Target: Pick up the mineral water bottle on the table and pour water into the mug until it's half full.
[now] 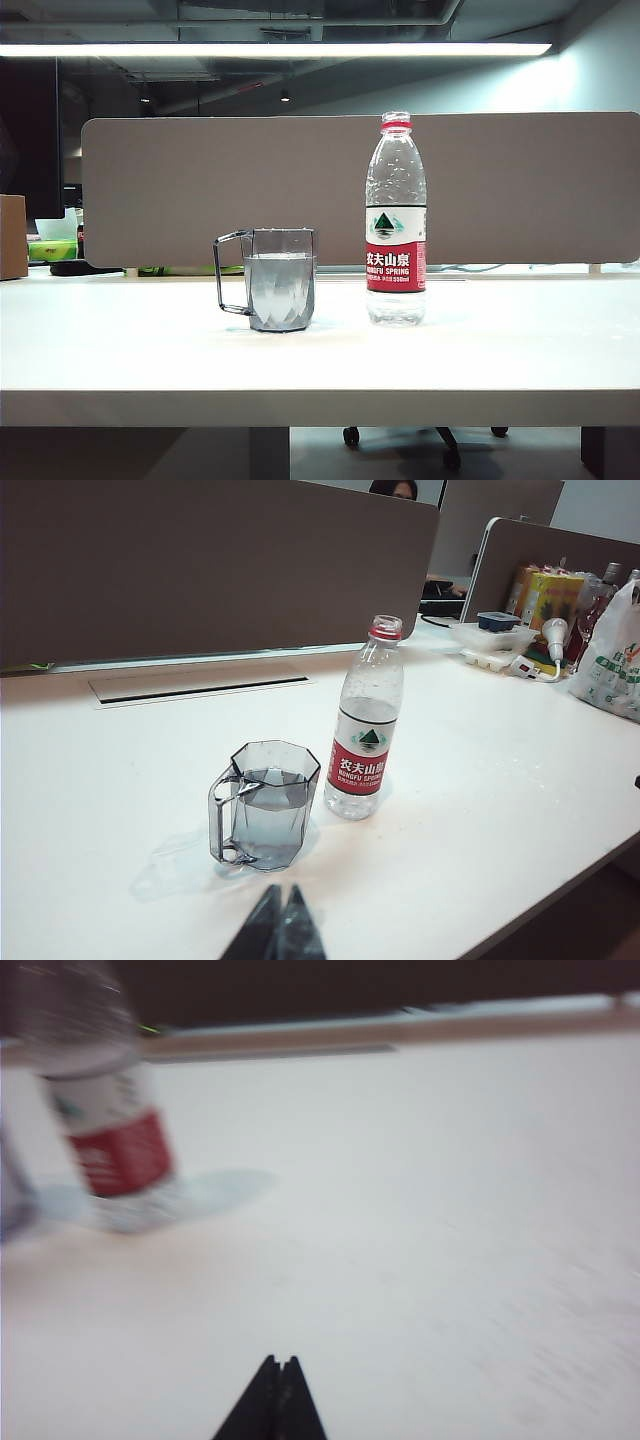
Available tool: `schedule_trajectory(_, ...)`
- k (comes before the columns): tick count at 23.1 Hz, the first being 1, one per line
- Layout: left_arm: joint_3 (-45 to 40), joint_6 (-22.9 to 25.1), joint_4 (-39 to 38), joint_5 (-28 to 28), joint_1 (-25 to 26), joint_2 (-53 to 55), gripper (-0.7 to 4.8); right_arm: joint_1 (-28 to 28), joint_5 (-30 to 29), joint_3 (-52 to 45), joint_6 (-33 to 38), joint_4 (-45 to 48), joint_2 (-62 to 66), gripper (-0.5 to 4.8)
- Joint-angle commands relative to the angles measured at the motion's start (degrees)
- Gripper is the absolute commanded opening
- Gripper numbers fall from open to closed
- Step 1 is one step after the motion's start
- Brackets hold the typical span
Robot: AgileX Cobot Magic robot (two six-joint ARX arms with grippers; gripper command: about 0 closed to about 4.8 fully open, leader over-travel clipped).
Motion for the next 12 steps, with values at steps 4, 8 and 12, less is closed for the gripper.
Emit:
schedule_trajectory(4, 0.13, 0.13, 0.37, 0.15, -0.07, -0.04, -0.05, -4.48, 2.82, -0.09, -0.2, -2.69, -2.16, -0.05)
schedule_trajectory(8, 0.13, 0.13, 0.35, 0.17, -0.07, -0.11, -0.05, -5.14, 2.69, -0.09, -0.2, -2.67, -2.16, -0.05)
schedule_trajectory(12, 0.13, 0.13, 0.35, 0.17, -0.07, -0.11, -0.05, -5.14, 2.69, -0.09, -0.2, -2.67, -2.16, -0.05)
